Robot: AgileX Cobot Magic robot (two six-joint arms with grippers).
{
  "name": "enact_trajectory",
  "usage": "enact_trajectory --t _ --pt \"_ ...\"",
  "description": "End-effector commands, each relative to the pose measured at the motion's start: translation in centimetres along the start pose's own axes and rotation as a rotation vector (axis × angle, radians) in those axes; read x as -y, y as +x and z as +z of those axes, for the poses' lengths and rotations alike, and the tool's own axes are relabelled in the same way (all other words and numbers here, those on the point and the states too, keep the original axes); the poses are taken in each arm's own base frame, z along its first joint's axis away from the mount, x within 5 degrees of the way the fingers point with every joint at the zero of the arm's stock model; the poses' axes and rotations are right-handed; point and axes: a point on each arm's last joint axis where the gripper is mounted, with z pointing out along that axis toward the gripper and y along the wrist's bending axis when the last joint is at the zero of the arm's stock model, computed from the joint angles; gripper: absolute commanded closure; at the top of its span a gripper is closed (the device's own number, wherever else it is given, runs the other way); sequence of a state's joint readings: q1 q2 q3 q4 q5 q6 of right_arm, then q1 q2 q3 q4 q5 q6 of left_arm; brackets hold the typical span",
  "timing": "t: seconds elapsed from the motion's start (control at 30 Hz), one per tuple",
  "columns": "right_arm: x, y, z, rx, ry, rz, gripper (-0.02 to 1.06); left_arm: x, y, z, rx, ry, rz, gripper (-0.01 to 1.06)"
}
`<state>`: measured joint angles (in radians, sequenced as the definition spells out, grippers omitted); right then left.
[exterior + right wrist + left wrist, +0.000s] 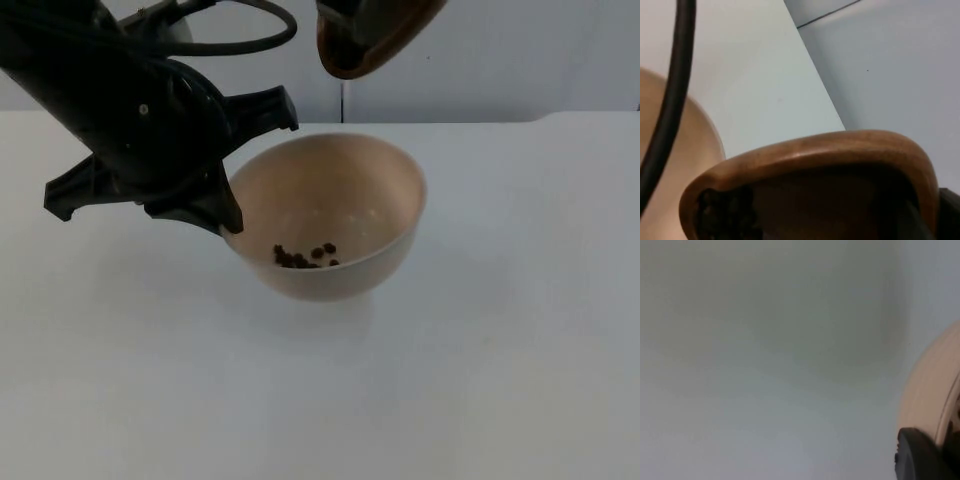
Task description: Pick up the bowl with the left hand and pour the coffee beans from the cup into the bowl with the right hand.
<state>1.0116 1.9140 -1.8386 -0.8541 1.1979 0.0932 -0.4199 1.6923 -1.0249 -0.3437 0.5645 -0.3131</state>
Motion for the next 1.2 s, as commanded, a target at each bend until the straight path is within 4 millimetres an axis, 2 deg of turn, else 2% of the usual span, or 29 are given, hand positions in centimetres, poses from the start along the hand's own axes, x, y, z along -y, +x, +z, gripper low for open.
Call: enact_trajectory --t 0.0,0.17,0.43,0.73,0.93,1.17 --pt "0.5 0.0 -0.3 0.016 0.003 0.018 1.04 0.0 0.0 -0.2 0.005 0.008 -0.017 1.05" --pt "0.8 0.4 0.1 0.000 -0.034 0.040 1.04 0.0 0.0 -0.2 0.003 0.008 -0.012 1.05" --pt "3.2 2.1 1.6 -0.034 -0.170 0.188 1.04 0.0 0.0 -0.2 0.000 0.002 -0.002 1.05" --pt "4.8 4.4 4.3 -0.083 -0.477 0.372 1.04 -0.2 -0.1 -0.2 0.005 -0.019 0.050 1.05" --pt "6.2 5.7 5.6 -0.083 -0.610 0.488 1.04 -0.3 0.0 -0.2 0.001 -0.023 0.054 1.05" --pt "6.8 6.2 6.0 -0.090 -0.626 0.525 1.04 -0.4 0.2 -0.2 -0.022 -0.033 0.057 1.05"
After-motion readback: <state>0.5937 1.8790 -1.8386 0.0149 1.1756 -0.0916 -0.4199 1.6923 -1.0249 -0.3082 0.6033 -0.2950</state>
